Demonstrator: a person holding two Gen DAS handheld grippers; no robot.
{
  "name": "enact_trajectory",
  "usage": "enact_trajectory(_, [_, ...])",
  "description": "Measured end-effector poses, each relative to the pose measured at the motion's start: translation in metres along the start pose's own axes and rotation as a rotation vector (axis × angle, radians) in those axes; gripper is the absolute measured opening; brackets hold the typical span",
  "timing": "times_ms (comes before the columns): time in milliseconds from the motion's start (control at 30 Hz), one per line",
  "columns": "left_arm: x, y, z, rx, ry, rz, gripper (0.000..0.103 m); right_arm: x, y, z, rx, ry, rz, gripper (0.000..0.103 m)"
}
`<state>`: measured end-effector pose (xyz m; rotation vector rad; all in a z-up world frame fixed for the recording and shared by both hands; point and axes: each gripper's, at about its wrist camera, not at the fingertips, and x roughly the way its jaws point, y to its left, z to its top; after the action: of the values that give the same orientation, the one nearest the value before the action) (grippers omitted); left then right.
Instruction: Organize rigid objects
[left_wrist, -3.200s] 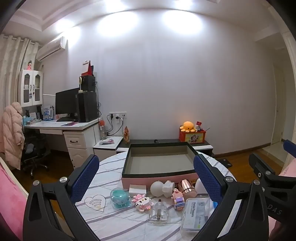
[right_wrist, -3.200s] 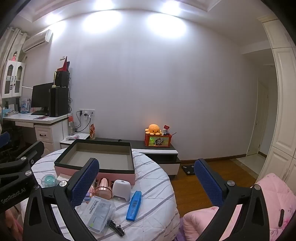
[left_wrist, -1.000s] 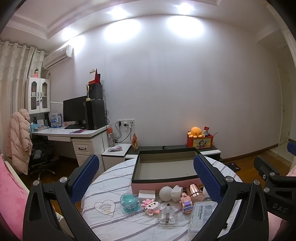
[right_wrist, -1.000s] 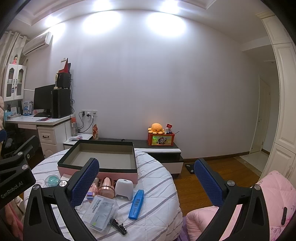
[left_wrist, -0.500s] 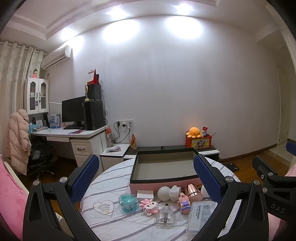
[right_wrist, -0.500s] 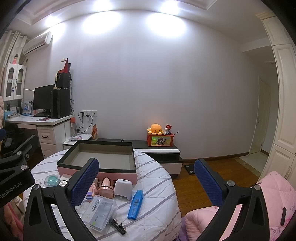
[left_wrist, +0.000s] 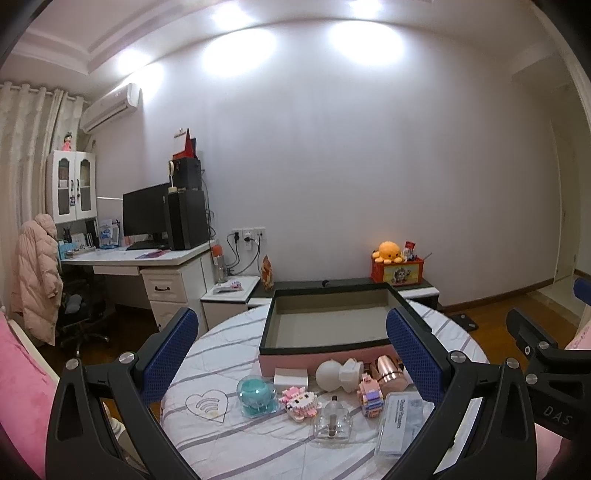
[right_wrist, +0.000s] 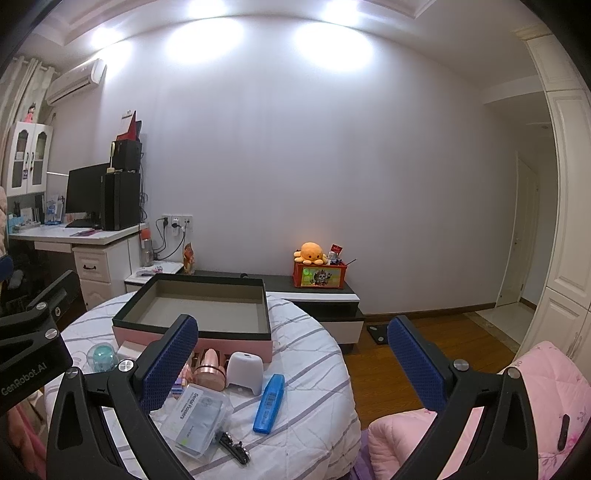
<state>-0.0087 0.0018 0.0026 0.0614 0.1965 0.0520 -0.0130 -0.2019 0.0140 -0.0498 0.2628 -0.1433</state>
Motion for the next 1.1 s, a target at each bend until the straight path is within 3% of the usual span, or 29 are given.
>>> enact_trajectory(800, [0.058, -0.006, -0.067, 0.03, 0.368, -0.019, 0.103, 0.048, 0.013, -0.052, -0.069, 0.318, 0.045, 0.103])
enact_trajectory(1100, [0.069, 0.009, -0.078, 0.002, 0.421, -0.04, 0.103, 0.057, 0.025, -0.058, -0.08, 0.368, 0.07, 0.103])
